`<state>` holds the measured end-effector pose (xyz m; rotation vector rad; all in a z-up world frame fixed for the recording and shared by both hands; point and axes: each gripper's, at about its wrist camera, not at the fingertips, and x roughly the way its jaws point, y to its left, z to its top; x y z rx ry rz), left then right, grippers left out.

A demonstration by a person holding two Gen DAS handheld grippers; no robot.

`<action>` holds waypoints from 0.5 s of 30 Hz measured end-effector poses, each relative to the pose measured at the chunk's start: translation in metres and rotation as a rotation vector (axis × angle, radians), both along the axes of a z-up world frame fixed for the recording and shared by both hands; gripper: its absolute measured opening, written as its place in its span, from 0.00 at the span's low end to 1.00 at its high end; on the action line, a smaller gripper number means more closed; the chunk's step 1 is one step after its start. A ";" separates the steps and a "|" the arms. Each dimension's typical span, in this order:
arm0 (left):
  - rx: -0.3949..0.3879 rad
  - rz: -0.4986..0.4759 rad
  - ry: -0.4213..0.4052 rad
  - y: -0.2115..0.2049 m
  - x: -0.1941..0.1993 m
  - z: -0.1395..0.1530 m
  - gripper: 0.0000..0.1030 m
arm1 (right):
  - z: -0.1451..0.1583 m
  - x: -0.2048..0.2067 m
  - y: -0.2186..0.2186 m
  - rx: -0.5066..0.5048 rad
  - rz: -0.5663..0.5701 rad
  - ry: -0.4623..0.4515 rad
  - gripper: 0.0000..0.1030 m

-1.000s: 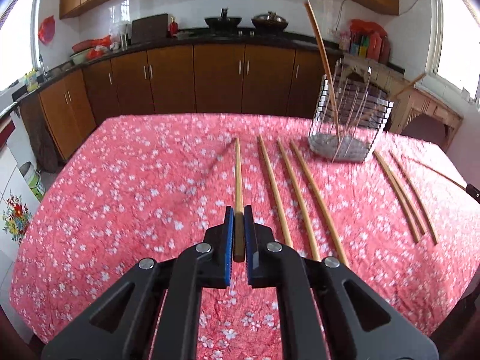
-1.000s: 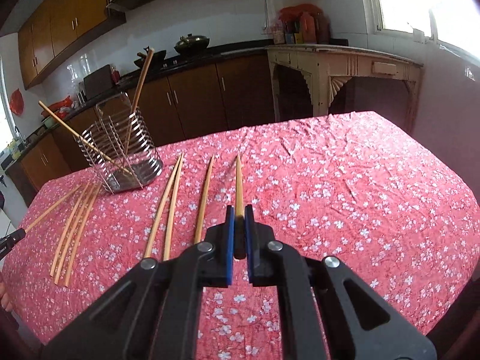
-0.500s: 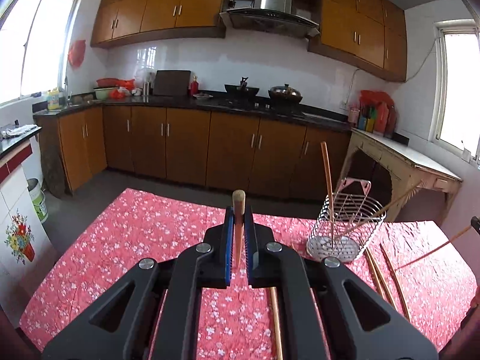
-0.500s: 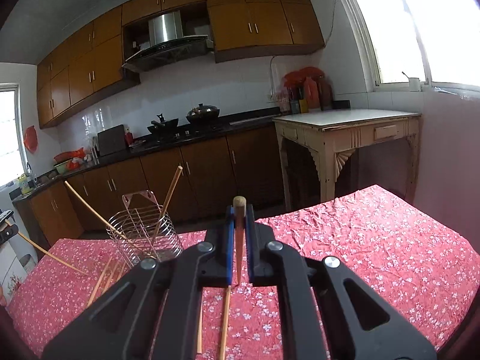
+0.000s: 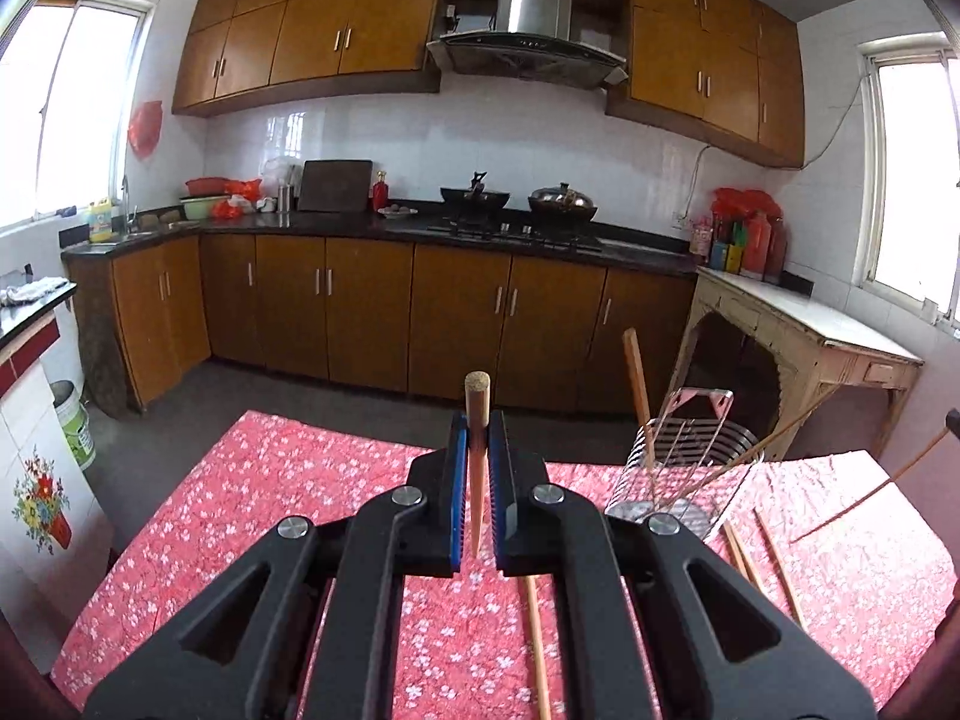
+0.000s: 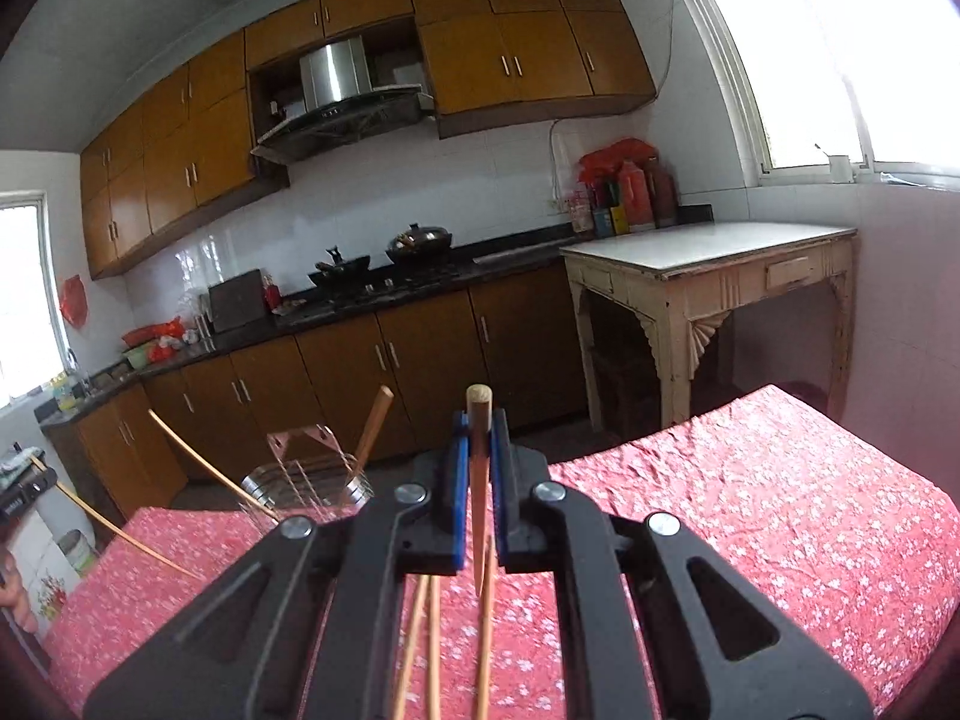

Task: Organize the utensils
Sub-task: 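Lift both chopsticks upright and carry them above the wire holder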

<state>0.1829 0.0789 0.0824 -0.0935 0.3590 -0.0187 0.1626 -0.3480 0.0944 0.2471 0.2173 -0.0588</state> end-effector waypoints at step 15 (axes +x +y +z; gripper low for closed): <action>-0.121 -0.247 -0.117 -0.054 -0.010 0.098 0.06 | 0.098 0.021 0.040 0.046 0.210 -0.142 0.07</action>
